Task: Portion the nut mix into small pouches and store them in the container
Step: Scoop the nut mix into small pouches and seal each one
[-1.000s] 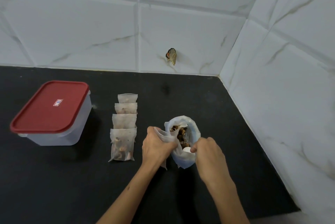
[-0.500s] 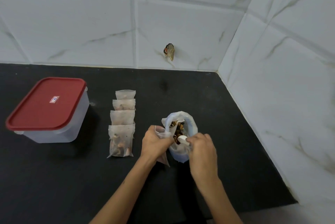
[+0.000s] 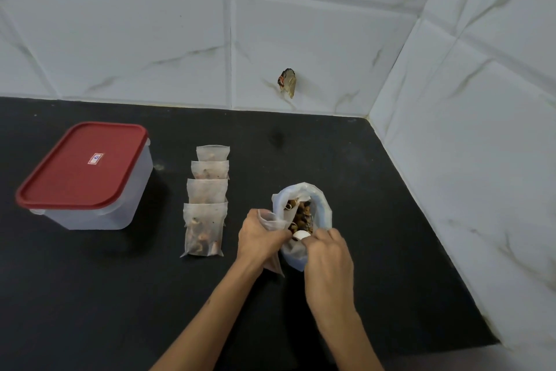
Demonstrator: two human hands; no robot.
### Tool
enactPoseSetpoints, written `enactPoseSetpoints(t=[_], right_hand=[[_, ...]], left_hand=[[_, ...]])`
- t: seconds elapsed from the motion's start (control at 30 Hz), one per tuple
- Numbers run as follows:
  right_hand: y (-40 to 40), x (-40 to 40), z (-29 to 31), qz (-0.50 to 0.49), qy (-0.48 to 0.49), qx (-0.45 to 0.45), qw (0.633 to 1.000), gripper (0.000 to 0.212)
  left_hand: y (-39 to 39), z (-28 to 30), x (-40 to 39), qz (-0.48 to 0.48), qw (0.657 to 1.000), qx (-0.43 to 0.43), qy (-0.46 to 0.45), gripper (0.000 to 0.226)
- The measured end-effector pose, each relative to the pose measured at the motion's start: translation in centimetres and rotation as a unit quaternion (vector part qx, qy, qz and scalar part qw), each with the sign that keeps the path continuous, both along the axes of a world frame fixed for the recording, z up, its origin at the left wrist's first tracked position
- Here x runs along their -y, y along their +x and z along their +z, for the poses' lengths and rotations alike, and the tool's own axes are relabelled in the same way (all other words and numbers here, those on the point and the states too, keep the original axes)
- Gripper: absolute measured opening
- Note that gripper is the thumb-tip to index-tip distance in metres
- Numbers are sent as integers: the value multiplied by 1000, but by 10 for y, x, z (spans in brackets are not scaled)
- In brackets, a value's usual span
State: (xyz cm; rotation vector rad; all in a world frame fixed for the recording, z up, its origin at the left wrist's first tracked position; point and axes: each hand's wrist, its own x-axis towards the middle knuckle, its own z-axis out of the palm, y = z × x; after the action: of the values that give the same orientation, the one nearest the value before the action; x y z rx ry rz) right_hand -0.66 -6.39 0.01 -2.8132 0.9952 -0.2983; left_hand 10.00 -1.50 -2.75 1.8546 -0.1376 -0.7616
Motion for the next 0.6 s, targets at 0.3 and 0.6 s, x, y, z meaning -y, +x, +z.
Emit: enactPoseSetpoints(t=[0.3, 0.6], right_hand=[[-6, 18, -5, -70, 94, 94, 989, 29], [23, 55, 4, -77, 61, 84, 992, 31]], left_hand=[[5, 0, 1, -7, 998, -54, -11, 45], [7, 0, 2, 17, 994, -84, -62, 45]])
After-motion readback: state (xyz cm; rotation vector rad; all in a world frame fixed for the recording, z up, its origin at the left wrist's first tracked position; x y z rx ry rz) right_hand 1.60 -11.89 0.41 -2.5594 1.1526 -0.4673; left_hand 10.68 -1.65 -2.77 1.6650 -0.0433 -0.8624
